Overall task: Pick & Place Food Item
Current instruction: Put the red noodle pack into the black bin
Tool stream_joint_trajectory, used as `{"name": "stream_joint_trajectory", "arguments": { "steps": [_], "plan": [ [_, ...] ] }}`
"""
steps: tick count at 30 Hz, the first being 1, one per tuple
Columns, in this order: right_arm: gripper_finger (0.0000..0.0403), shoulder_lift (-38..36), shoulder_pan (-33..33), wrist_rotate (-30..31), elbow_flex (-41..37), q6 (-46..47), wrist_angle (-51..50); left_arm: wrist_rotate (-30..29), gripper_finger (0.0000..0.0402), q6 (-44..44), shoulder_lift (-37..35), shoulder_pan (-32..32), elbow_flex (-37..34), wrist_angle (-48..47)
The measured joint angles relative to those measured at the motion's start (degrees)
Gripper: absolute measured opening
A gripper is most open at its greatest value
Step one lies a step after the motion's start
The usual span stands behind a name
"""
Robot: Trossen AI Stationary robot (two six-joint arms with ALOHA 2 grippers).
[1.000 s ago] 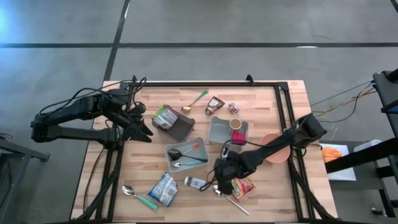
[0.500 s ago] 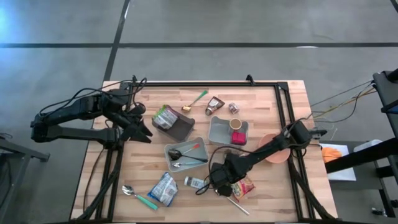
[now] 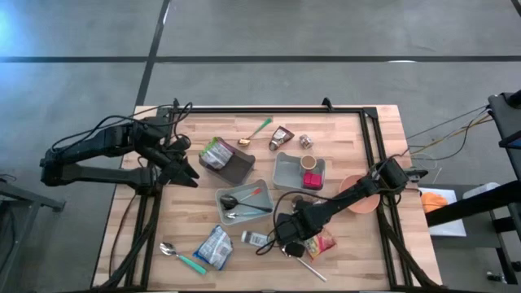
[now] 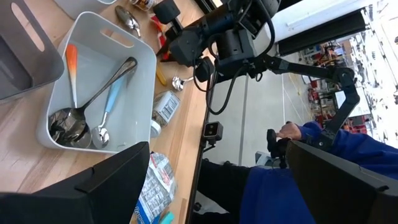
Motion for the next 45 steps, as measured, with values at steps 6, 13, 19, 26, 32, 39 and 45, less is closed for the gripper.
{"name": "stream_joint_trajectory", "arguments": {
  "steps": [6,13,19,26,32,39,45],
  "plan": [
    [0.0012,-0.61,0.02,-0.57,0.34,-1.20,-0.26,0.00,0.0380,0.05,0.00,-0.01,0.00,0.04],
    [0.0009,-2.67,0.02,-0.26,2.10,-1.51,-1.70,0.00,0.0380,0.23,0.00,-0.01,0.00,0.09],
    [0.0009,-6.18,0.02,1.30,4.66,-1.25,-4.10,0.00,0.0380,0.23,0.00,-0.01,0.00,-0.02],
    [0.0008,-11.81,-0.19,7.32,8.33,-1.68,-4.72,0.00,0.0380,0.03,0.00,0.01,0.00,0.04],
    [0.0008,-14.21,-2.09,14.93,12.64,-6.98,-3.80,-0.04,0.0380,-0.19,0.04,-0.01,0.00,0.39],
    [0.0008,-14.25,-8.02,19.98,16.34,-17.88,3.60,-1.57,0.0380,-1.72,0.04,0.01,0.00,0.69],
    [0.0008,-14.25,-14.37,20.98,17.08,-25.72,15.20,-1.71,0.0380,-1.19,0.00,0.00,0.00,0.60]
  ]
}}
